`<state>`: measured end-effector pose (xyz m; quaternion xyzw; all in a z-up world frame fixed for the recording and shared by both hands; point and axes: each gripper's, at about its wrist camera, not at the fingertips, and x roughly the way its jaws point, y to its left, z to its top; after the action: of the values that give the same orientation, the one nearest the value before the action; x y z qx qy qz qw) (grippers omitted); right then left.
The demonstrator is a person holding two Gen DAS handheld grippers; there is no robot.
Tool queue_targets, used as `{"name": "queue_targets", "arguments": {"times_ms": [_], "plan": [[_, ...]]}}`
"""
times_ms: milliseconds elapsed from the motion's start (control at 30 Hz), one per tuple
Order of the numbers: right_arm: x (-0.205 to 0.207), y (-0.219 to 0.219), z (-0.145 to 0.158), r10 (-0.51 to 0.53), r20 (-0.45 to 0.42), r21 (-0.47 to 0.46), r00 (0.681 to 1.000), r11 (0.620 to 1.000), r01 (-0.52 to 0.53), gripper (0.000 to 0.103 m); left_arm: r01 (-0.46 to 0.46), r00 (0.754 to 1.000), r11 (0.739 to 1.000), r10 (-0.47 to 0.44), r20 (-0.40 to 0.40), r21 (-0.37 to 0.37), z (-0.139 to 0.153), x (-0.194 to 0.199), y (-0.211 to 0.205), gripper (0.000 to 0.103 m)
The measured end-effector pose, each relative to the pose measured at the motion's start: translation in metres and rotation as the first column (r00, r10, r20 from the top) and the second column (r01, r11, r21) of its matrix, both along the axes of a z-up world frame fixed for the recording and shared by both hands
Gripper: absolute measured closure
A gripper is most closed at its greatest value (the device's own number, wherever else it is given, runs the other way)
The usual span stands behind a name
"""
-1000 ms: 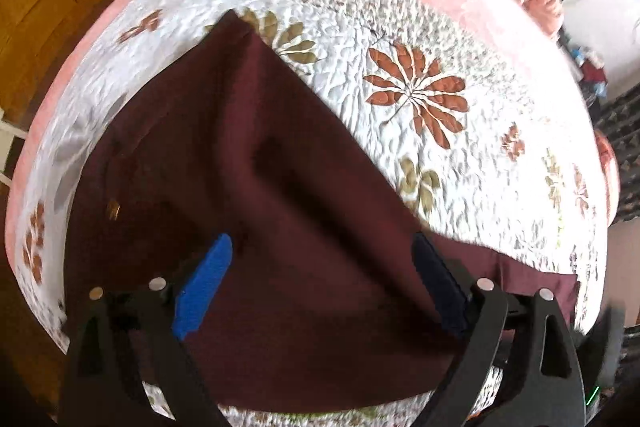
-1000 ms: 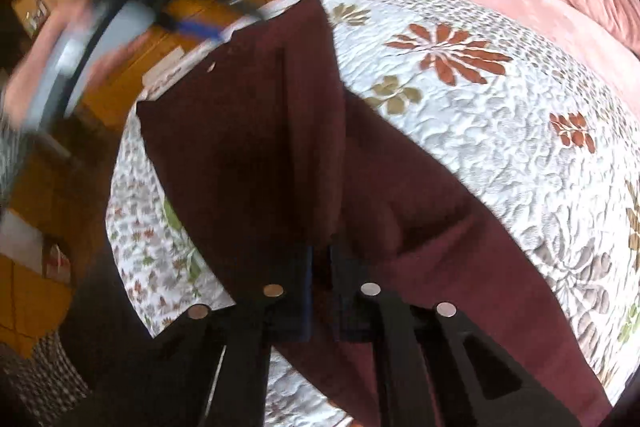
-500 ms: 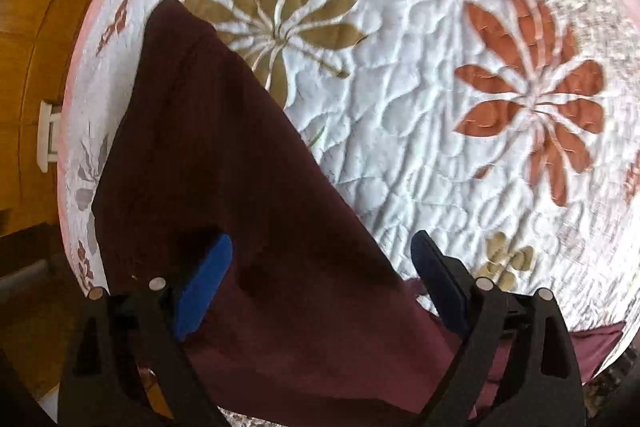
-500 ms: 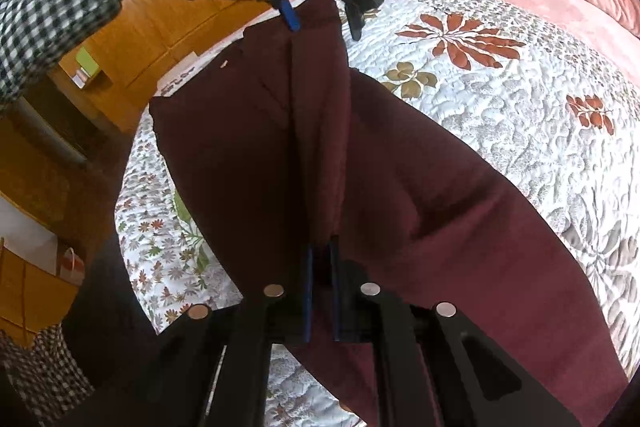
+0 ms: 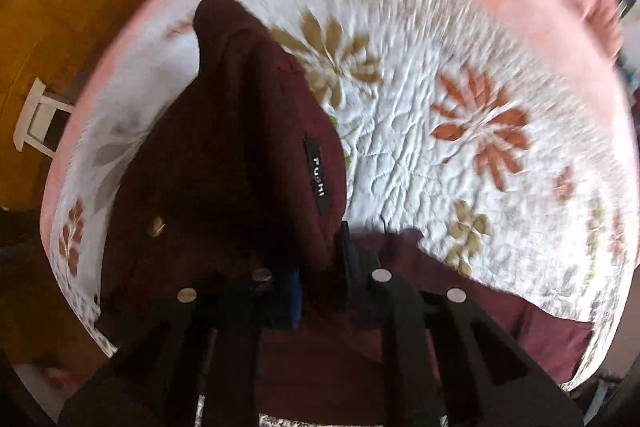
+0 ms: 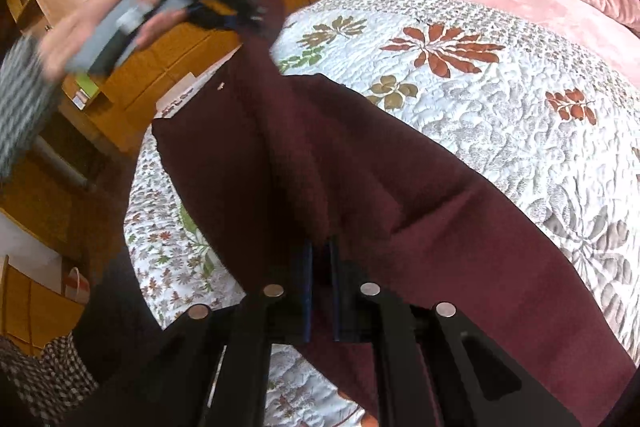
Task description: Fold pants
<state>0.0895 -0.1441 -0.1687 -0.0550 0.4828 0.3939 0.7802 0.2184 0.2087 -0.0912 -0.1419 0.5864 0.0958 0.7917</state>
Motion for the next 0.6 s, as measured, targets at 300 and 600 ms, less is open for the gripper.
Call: {"name": "queue_targets", "arguments": {"times_ms": [300,600], "plan": [[-0.032,0.021,-0.016,0.065,-0.005,-0.097,0.998,0.993,-0.065,0.096,-0.188,0.95,0.975,0.211,0.232,-0.115,-0.028,-0.145,0.049,0.089],[-0.039,0.019,-0.037,0.027,-0.092,-0.112,0.995,0.993,-0.037,0.075,-0.283,0.919,0.935,0.328,0.219,-0.213,-0.105,-0.182,0.052,0.084]]}}
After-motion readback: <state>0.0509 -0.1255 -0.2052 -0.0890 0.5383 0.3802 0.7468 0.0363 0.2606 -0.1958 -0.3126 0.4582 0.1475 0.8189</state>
